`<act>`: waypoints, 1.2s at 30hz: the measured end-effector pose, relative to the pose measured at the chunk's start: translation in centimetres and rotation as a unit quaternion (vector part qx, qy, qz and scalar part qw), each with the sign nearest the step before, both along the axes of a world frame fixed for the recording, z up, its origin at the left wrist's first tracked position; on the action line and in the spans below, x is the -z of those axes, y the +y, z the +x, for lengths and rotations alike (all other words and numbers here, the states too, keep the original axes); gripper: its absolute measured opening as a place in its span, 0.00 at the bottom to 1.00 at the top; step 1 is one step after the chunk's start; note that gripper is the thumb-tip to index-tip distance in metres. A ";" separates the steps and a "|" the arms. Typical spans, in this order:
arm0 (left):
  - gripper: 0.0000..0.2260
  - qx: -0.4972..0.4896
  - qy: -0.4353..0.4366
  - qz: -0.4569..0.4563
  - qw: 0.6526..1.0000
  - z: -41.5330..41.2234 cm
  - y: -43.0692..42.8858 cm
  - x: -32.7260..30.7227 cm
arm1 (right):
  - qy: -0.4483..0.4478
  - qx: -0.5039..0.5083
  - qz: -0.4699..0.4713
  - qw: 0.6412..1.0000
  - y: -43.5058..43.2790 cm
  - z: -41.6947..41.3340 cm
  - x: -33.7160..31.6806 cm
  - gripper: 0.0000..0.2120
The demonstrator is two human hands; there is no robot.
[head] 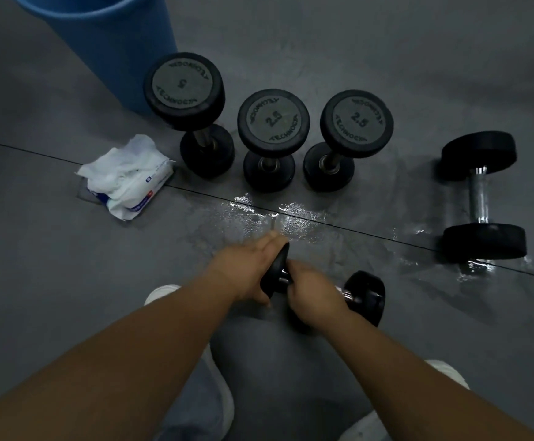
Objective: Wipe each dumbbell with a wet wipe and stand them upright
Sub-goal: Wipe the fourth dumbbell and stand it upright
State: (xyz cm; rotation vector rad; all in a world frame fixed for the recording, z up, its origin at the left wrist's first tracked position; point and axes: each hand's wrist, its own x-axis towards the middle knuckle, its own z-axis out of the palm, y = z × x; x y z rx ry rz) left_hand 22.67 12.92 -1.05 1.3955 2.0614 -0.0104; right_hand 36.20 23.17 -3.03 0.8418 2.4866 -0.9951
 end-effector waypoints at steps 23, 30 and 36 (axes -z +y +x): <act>0.51 -0.221 -0.223 0.000 0.949 -2.5 2.3 1.5 | -0.002 -0.071 0.065 0.995 4.8 -1.2 -0.6 0.08; 0.50 -0.223 -0.235 0.000 0.946 -2.4 2.3 1.5 | 0.043 -0.059 0.062 0.995 2.8 -1.7 0.1 0.10; 0.52 -0.225 -0.226 -0.016 0.948 -2.5 2.2 1.8 | 0.050 0.018 -0.003 0.999 5.4 -1.3 -0.7 0.04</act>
